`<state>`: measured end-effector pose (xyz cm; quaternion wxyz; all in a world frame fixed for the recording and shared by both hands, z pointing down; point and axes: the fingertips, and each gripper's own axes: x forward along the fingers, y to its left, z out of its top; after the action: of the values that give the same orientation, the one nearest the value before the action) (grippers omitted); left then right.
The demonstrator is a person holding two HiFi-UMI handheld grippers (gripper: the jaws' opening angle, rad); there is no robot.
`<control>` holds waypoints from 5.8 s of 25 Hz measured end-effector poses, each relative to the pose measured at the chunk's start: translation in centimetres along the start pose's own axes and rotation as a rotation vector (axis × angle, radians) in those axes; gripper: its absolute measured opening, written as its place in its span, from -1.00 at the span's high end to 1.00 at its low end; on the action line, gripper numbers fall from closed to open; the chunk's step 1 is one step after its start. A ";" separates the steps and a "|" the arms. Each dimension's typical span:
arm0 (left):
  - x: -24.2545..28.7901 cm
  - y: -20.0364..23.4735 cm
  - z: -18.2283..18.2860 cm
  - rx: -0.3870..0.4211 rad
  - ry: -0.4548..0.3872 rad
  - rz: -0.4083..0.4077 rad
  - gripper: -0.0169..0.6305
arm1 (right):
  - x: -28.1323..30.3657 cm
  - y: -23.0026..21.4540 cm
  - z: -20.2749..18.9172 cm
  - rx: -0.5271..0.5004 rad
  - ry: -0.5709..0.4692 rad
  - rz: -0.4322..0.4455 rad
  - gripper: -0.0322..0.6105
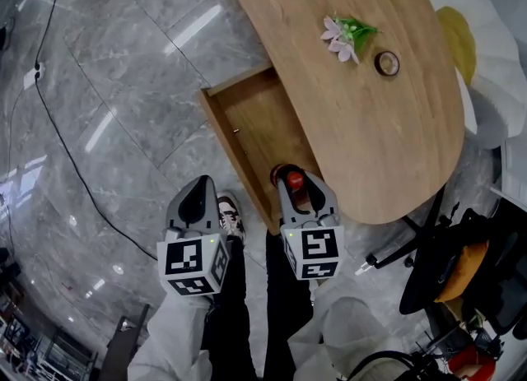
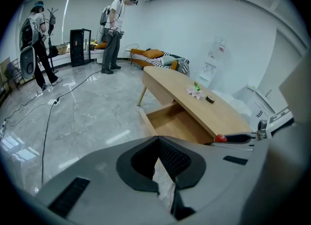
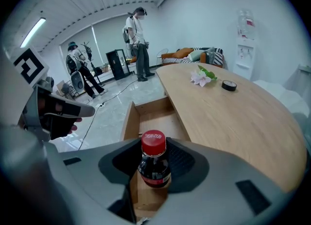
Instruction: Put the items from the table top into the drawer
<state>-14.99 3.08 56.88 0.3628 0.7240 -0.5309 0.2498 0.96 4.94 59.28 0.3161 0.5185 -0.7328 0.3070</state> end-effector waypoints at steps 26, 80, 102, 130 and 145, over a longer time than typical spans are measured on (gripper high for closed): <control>4.0 4.6 -0.5 -0.059 0.009 0.047 0.97 | 15.1 2.1 4.1 -0.190 0.248 0.131 0.30; -5.8 -7.7 9.1 0.089 -0.093 -0.108 0.97 | -11.6 -3.6 9.8 0.193 -0.178 -0.160 0.71; -16.0 -14.0 19.9 0.125 -0.176 -0.190 0.97 | -24.7 -4.8 17.8 0.268 -0.257 -0.272 0.71; 11.8 -19.5 17.4 0.134 -0.059 -0.152 0.97 | -2.2 -24.1 16.7 0.253 -0.121 -0.126 0.70; 16.5 -18.2 14.3 0.081 0.000 -0.093 0.96 | 5.3 -24.3 14.5 0.042 0.028 -0.035 0.54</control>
<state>7.11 -14.79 55.73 0.3446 0.7618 -0.4863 0.2540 20.60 -16.01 57.54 0.3204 0.5334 -0.7126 0.3240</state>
